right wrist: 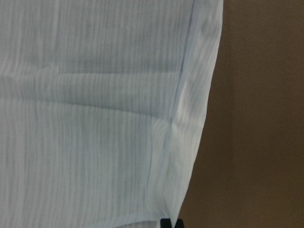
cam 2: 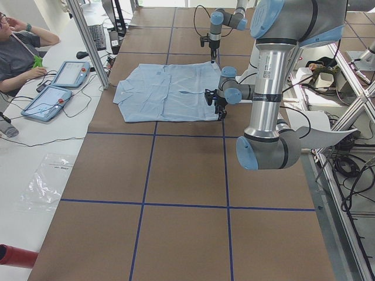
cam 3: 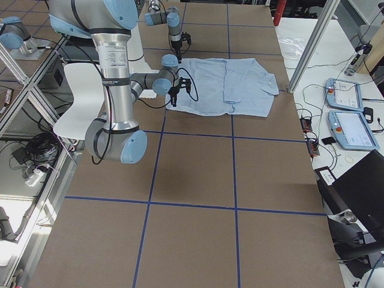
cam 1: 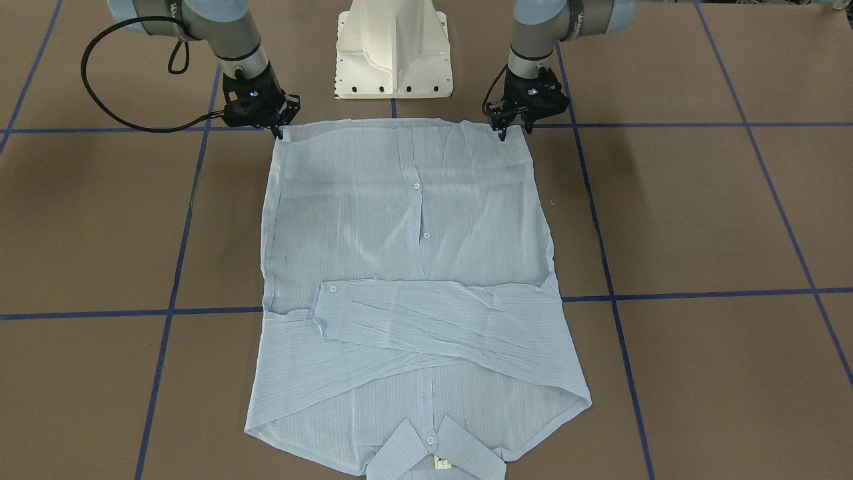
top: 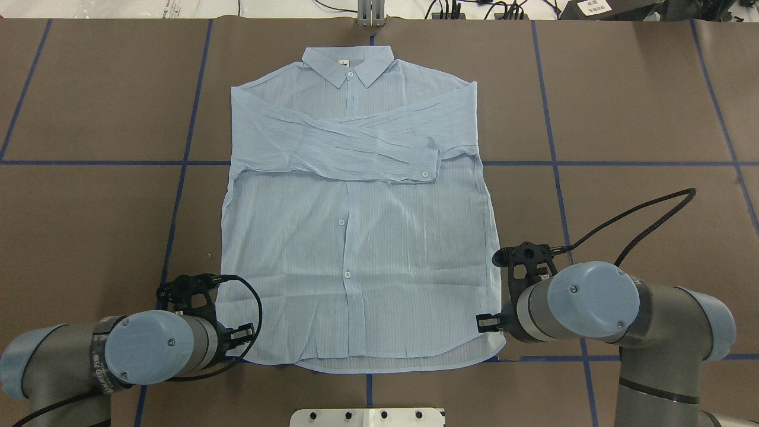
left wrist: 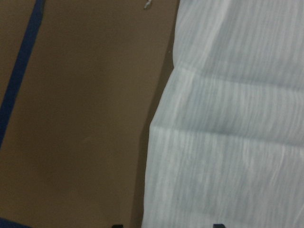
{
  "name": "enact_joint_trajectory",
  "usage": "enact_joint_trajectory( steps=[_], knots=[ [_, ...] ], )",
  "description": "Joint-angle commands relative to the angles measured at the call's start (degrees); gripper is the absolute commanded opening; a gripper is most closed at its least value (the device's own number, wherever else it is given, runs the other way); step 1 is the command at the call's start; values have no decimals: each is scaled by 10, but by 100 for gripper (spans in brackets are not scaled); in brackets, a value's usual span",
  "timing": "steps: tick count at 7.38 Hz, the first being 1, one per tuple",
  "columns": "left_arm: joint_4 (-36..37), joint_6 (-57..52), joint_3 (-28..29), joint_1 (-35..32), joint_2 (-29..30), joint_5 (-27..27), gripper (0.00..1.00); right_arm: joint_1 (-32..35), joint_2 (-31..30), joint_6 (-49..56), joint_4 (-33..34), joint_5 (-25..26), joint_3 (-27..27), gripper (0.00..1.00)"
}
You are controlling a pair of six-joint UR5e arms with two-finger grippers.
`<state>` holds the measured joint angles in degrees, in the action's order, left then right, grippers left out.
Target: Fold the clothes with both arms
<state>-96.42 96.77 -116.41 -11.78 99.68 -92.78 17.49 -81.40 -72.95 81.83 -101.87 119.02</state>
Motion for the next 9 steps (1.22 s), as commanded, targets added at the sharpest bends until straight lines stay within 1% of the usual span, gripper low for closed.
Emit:
enact_joint_trajectory(
  steps=[1, 2, 4, 5, 6, 7, 9],
  knots=[
    [0, 0, -5, 0, 0, -1, 29, 1, -1, 1, 0, 0, 0, 0],
    [0, 0, -6, 0, 1, -1, 12, 2, -1, 1, 0, 0, 0, 0],
    [1, 0, -7, 0, 3, -2, 0, 6, -1, 2, 0, -1, 0, 0],
    [4, -1, -23, -2, 0, -2, 0, 8, 0, 2, 0, -1, 1, 0],
    [31, -8, -50, -5, 0, -2, 0, 19, 1, 2, 0, -6, 2, 0],
    [60, -44, -77, -8, -2, -3, 0, 29, 2, 4, 0, -10, 7, 0],
    [67, -90, -81, -16, -1, -2, 0, 59, 1, 14, -1, -39, 16, 0]
  ],
)
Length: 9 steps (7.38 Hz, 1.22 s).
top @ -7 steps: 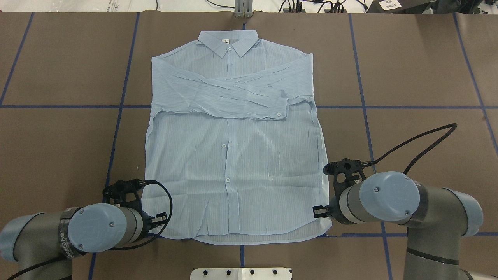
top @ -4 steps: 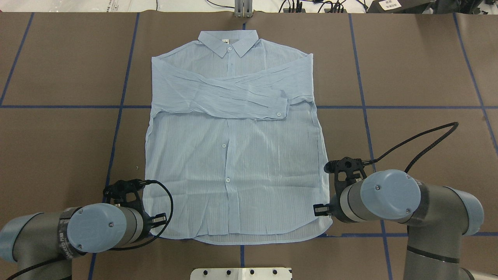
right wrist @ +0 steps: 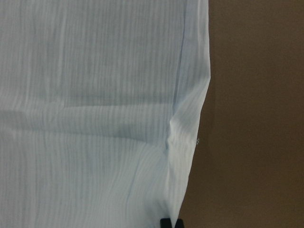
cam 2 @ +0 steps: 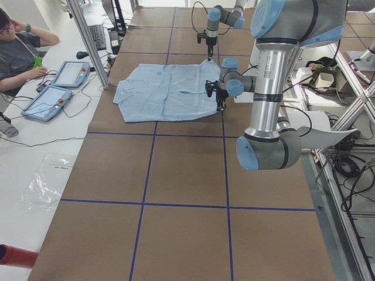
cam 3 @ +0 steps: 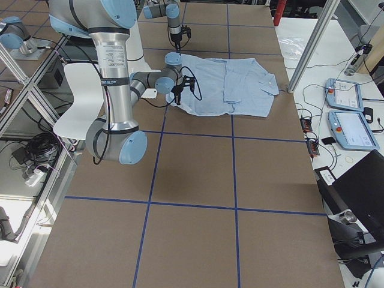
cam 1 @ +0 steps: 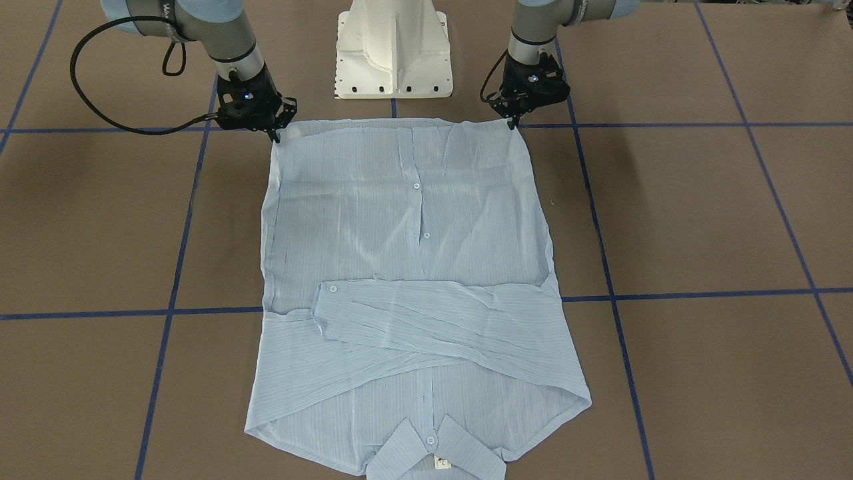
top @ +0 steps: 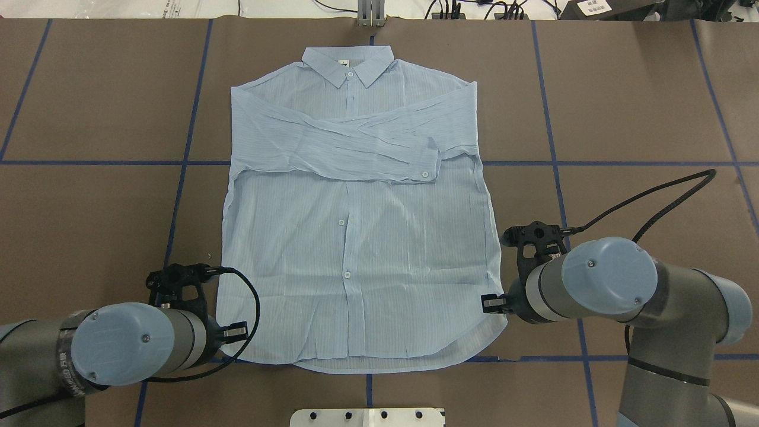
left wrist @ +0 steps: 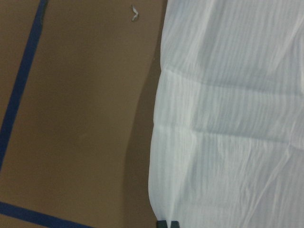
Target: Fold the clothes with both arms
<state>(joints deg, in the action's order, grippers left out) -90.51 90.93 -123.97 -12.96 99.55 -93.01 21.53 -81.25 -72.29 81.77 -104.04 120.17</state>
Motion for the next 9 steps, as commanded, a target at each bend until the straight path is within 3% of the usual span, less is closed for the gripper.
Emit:
enact_joint_trajectory(
  steps=[1, 6, 9],
  knots=[
    [9, -50, -3, -21, 0, -1, 0, 30, 0, 20, 0, -20, 4, 0],
    [6, -126, -3, -119, 10, -107, 0, 74, 19, 33, 0, -58, 2, 0],
    [1, -125, -3, -133, 14, -125, 0, 98, 18, 41, 0, -85, 3, 0]
  ],
)
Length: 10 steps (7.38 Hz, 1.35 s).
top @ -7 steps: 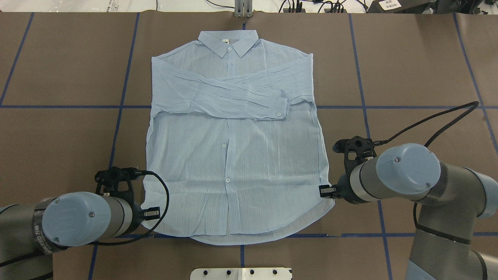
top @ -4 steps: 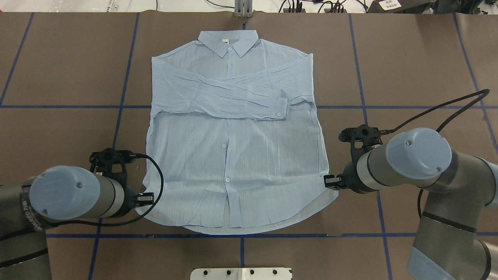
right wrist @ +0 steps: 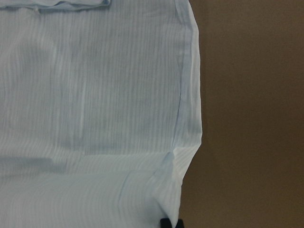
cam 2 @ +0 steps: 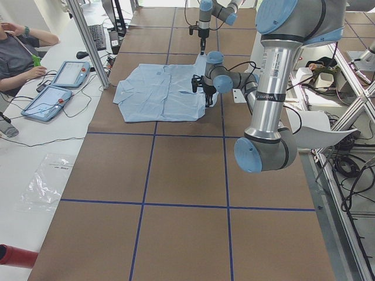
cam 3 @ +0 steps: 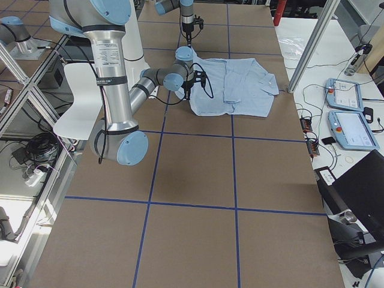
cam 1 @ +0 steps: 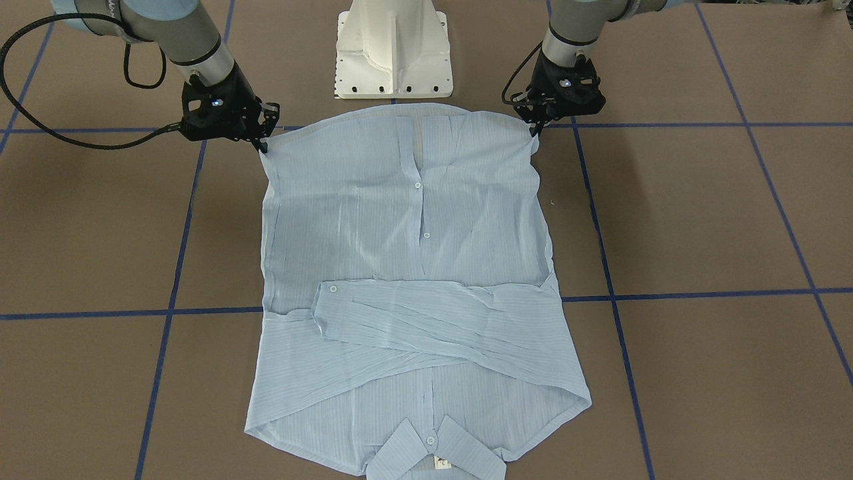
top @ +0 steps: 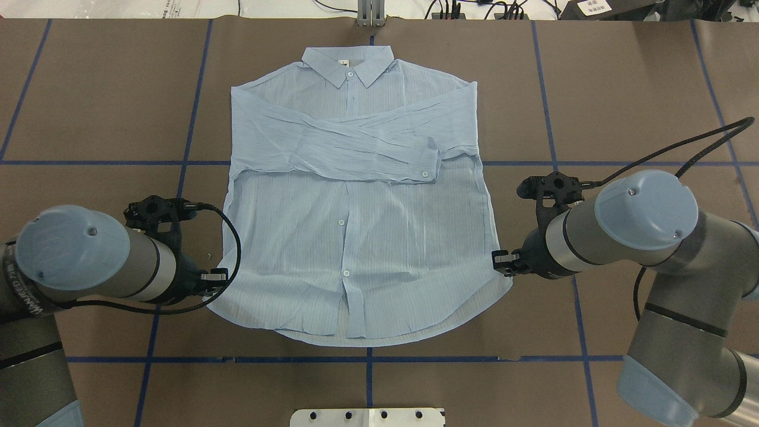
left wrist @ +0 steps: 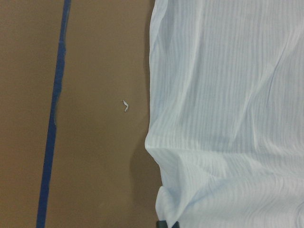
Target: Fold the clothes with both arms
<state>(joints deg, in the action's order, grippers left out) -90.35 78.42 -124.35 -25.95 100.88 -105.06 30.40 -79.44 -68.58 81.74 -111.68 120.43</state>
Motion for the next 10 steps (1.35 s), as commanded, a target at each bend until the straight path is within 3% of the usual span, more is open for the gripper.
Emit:
enact_joint_trajectory(
  steps=[1, 5, 10],
  knots=[
    [-1, 0, 3, -3, -2, -4, 0, 14, -1, 9, 0, -14, 0, 0],
    [-1, 0, 2, -3, -6, -8, 0, 39, -3, 22, 0, -37, -1, 0],
    [-4, 0, -3, -28, 2, -57, 0, 69, 1, 23, 0, -68, -3, 0]
  ],
)
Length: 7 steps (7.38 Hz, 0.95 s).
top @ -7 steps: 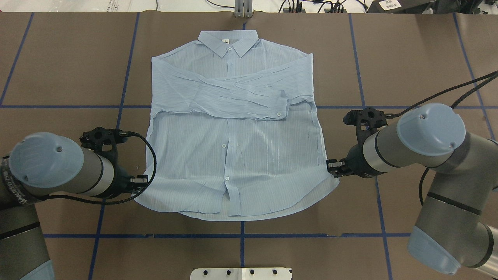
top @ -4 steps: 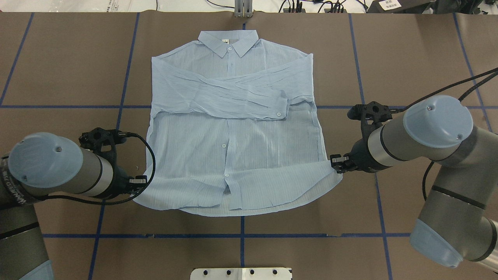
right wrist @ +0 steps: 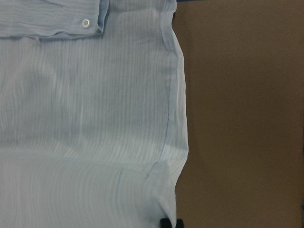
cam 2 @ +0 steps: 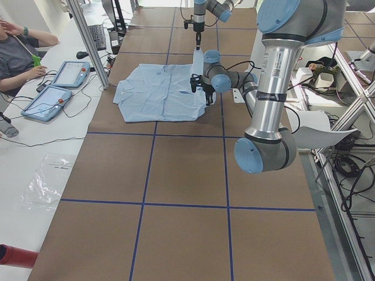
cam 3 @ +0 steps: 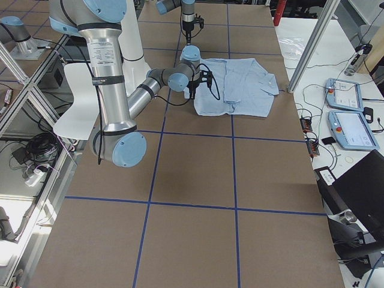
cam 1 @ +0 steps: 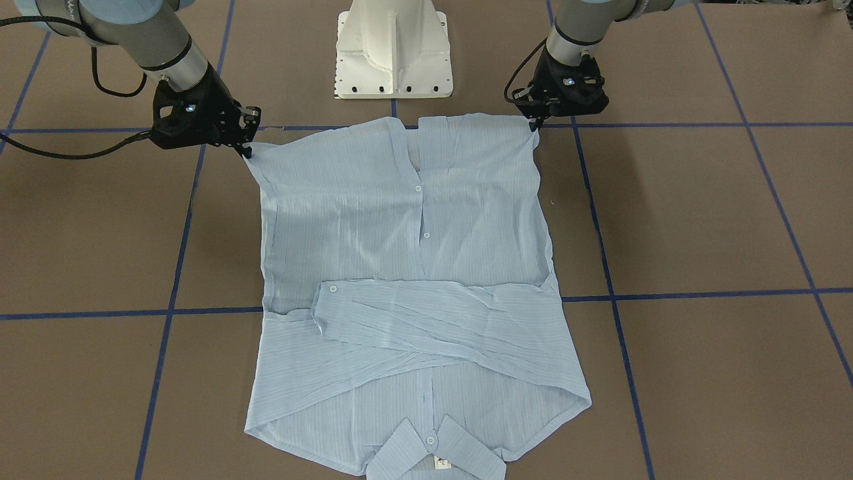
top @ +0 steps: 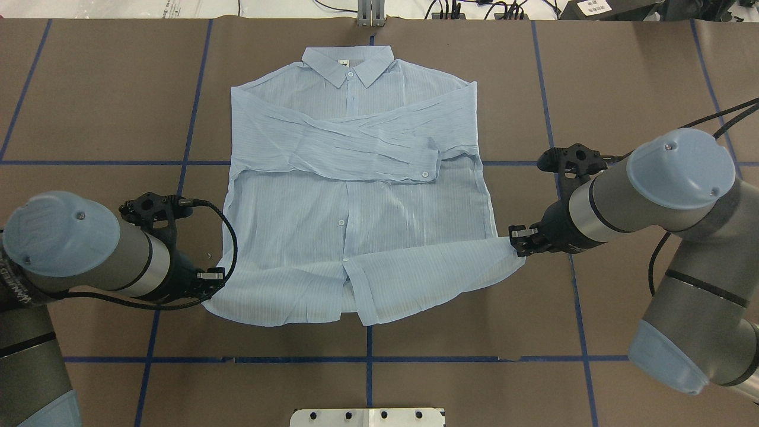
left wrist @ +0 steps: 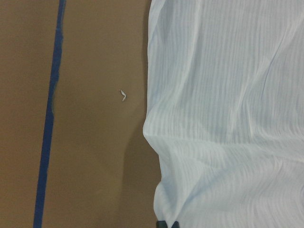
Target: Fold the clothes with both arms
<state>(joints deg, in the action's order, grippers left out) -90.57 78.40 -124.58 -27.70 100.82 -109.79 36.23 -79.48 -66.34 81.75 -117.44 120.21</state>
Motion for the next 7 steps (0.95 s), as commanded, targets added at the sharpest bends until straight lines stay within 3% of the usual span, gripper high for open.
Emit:
enact_joint_trajectory(
  steps=[1, 3, 5, 7],
  knots=[
    [-12, 0, -1, -20, 3, -17, 0, 19, 3, 1, 0, -13, -2, 0],
    [-21, 0, -1, -38, 9, -17, 0, 29, 53, 0, 2, -10, -18, 0],
    [-25, 0, 6, -77, 21, -17, 0, 48, 115, 0, 0, -7, -81, 0],
    [-23, -17, 54, -122, 65, -17, 0, 82, 155, 12, 1, -7, -126, 0]
  ],
)
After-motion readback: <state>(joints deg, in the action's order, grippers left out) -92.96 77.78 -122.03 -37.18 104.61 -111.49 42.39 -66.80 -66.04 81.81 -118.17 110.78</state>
